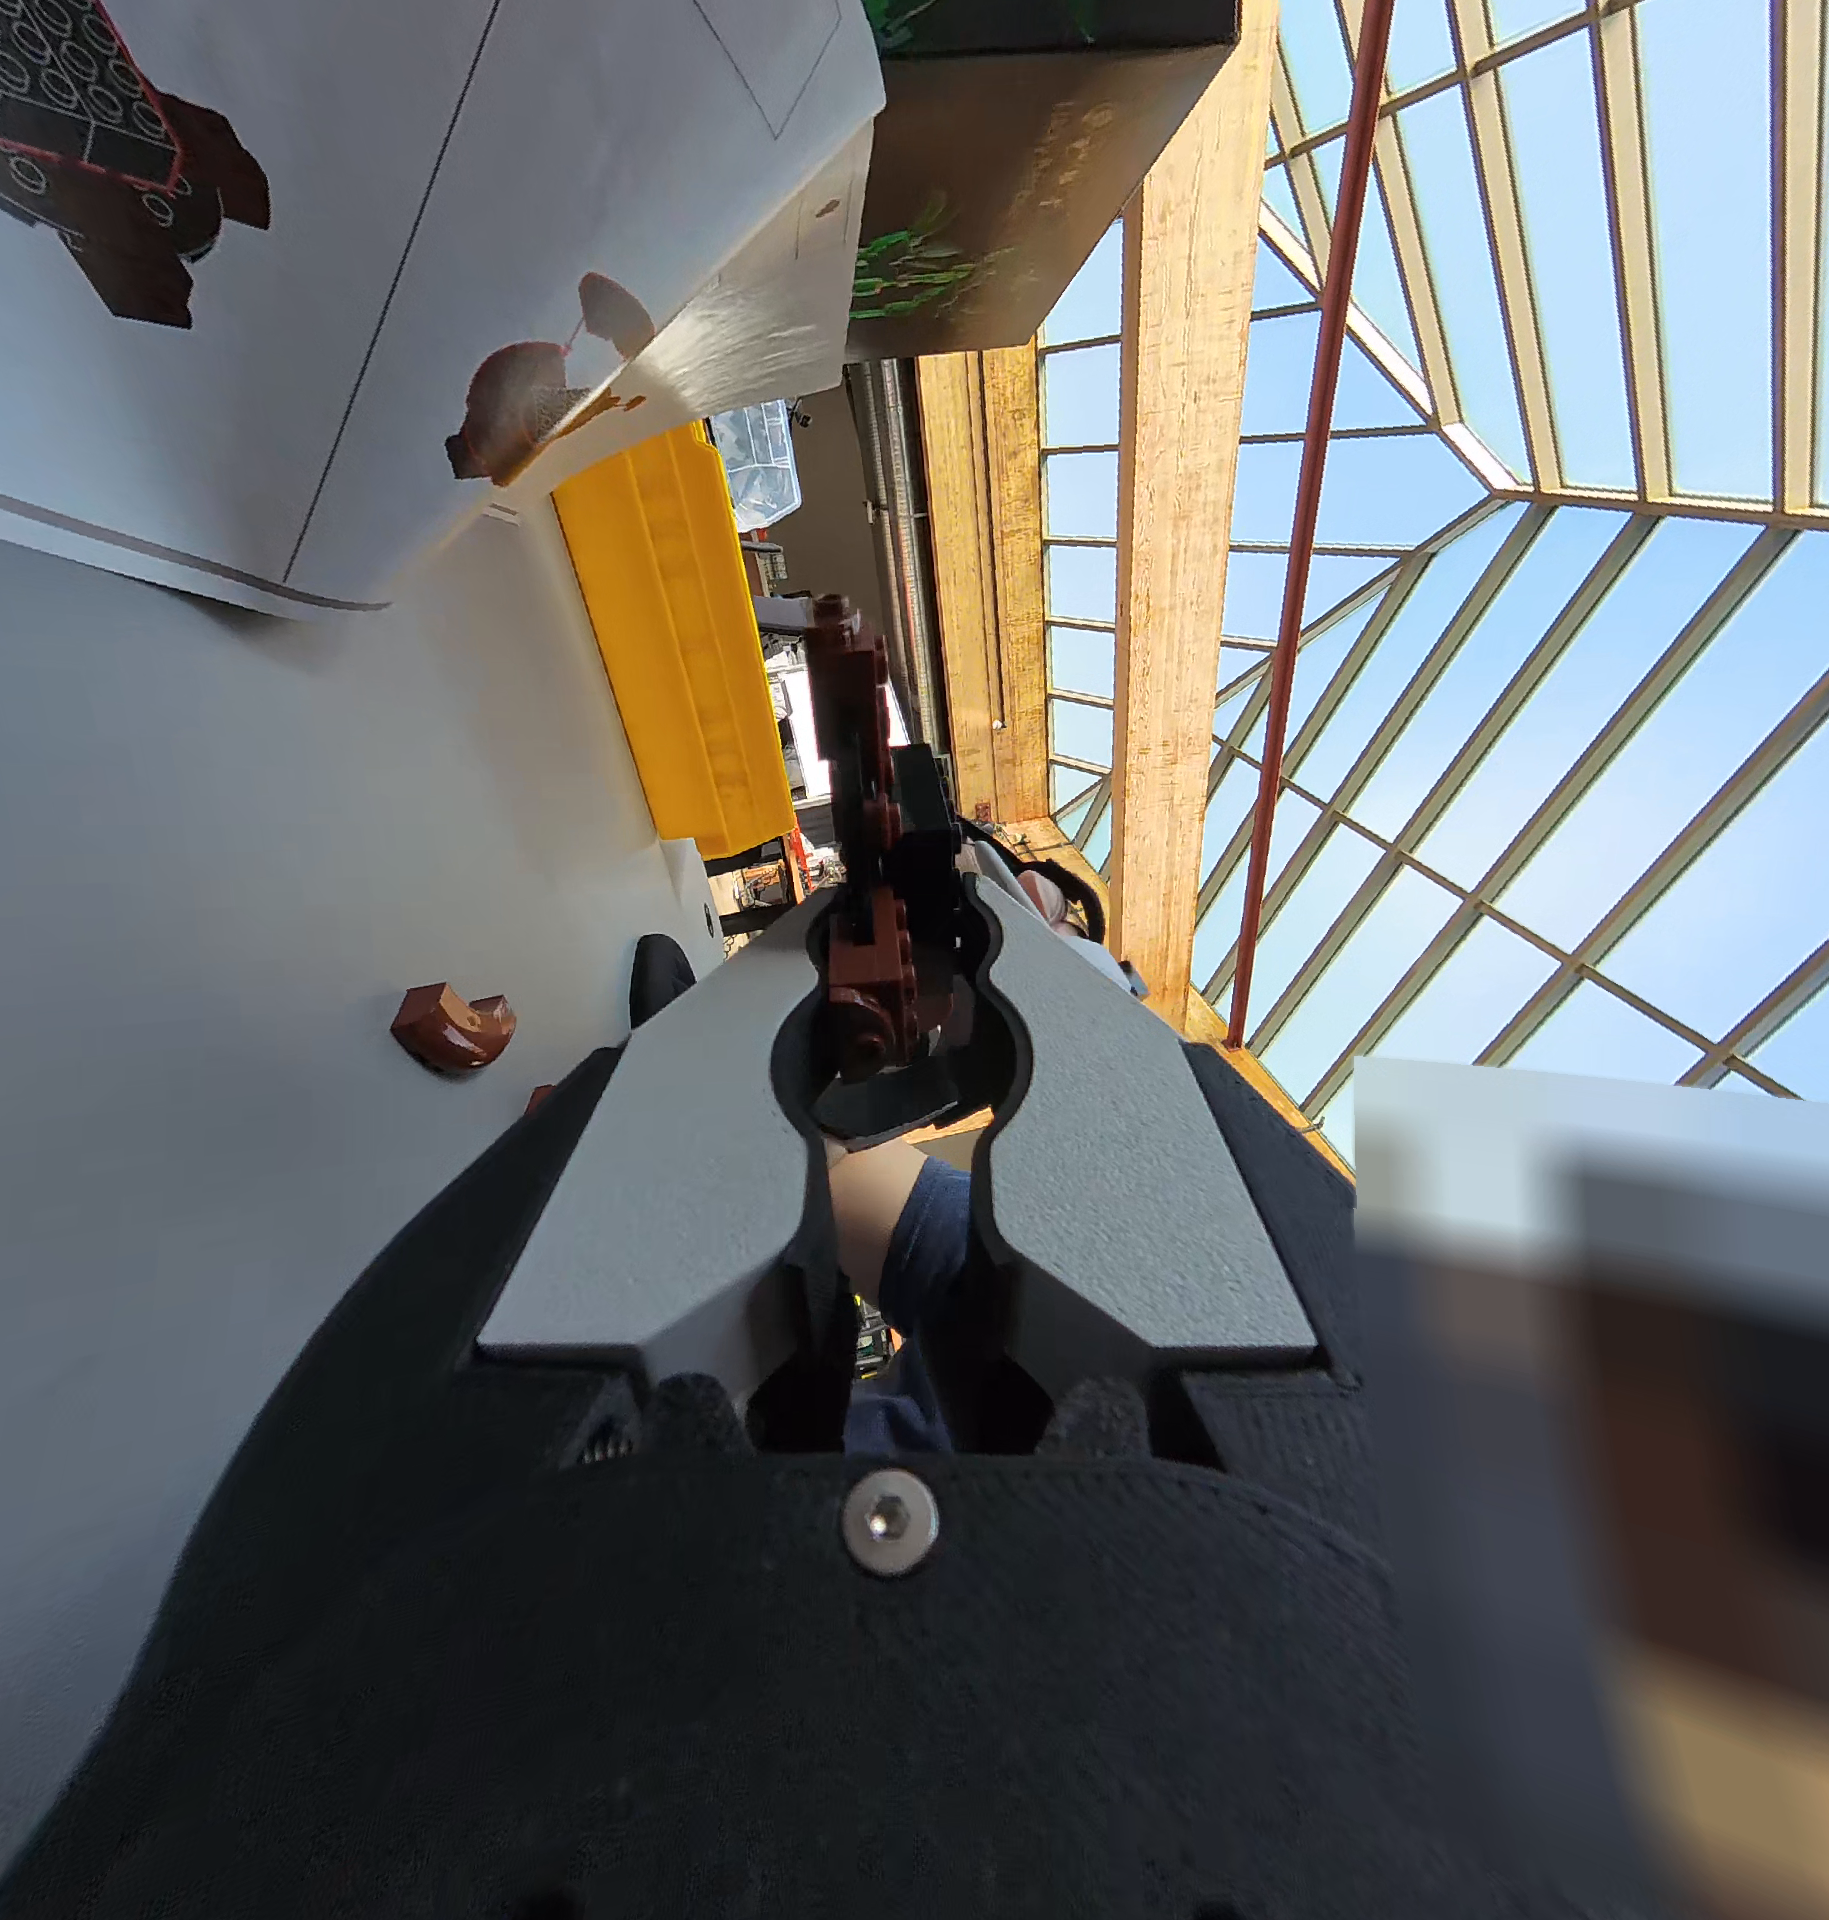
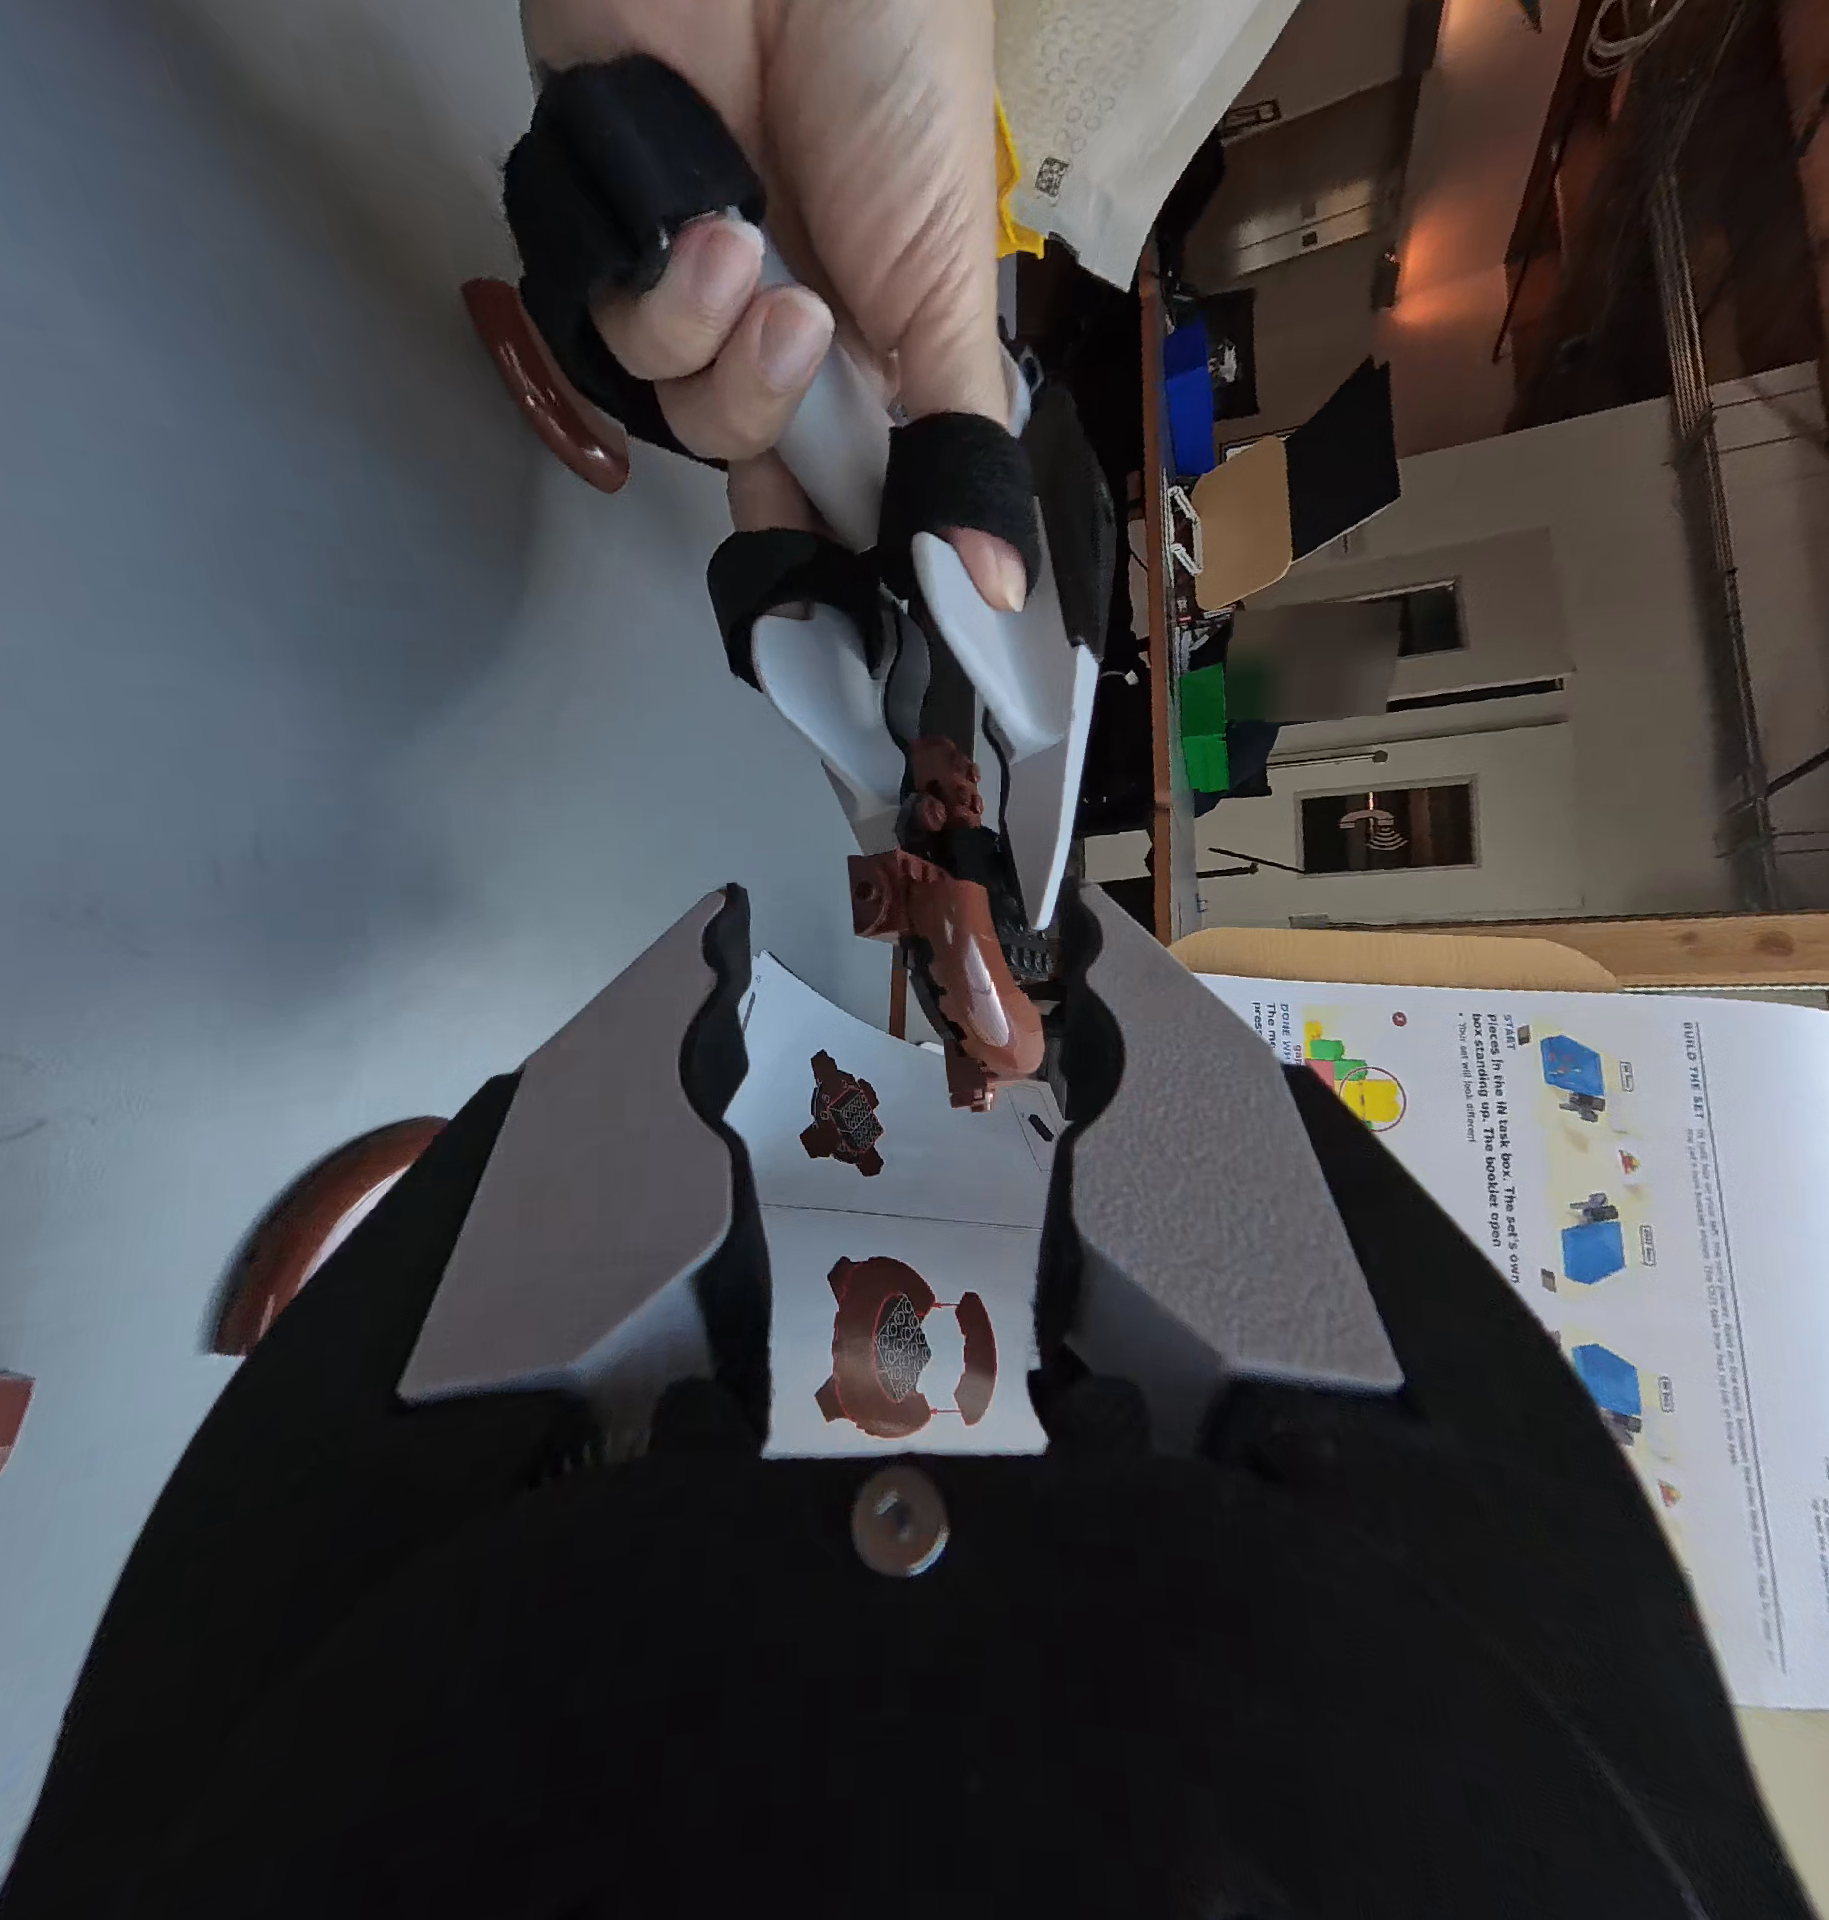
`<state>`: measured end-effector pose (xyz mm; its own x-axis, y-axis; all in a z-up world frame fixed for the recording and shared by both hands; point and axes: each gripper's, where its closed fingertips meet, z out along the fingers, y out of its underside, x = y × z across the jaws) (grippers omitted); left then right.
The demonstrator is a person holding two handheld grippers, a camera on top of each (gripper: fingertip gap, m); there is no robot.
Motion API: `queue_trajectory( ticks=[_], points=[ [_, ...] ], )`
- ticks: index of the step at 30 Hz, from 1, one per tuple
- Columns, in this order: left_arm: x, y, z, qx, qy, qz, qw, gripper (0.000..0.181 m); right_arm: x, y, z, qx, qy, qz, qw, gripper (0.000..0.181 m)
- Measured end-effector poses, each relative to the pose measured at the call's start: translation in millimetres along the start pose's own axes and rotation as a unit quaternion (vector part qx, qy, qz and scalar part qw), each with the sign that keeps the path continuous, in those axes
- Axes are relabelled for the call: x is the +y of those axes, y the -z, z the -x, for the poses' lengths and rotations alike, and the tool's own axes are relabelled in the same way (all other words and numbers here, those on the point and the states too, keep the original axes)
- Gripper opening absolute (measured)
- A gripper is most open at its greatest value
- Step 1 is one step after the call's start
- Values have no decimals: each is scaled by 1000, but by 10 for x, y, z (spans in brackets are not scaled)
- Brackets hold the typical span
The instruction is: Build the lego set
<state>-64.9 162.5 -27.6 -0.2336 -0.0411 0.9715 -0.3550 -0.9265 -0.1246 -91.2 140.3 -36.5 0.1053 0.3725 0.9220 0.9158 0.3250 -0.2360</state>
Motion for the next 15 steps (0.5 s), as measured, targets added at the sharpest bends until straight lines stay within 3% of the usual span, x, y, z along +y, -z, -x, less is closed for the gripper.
queue_trajectory(
  ticks=[1,4,15],
  points=[
    [0,-3,20,-3,2,0,1000,17,18,-27,42,-2,13,8,1000,57],
    [7,-8,59,-6,9,1,1000,17,66,-76,125,-5,33,18,999,50],
    [15,-35,105,1,24,1,1000,17,116,-118,162,9,71,30,997,48]
  ],
)
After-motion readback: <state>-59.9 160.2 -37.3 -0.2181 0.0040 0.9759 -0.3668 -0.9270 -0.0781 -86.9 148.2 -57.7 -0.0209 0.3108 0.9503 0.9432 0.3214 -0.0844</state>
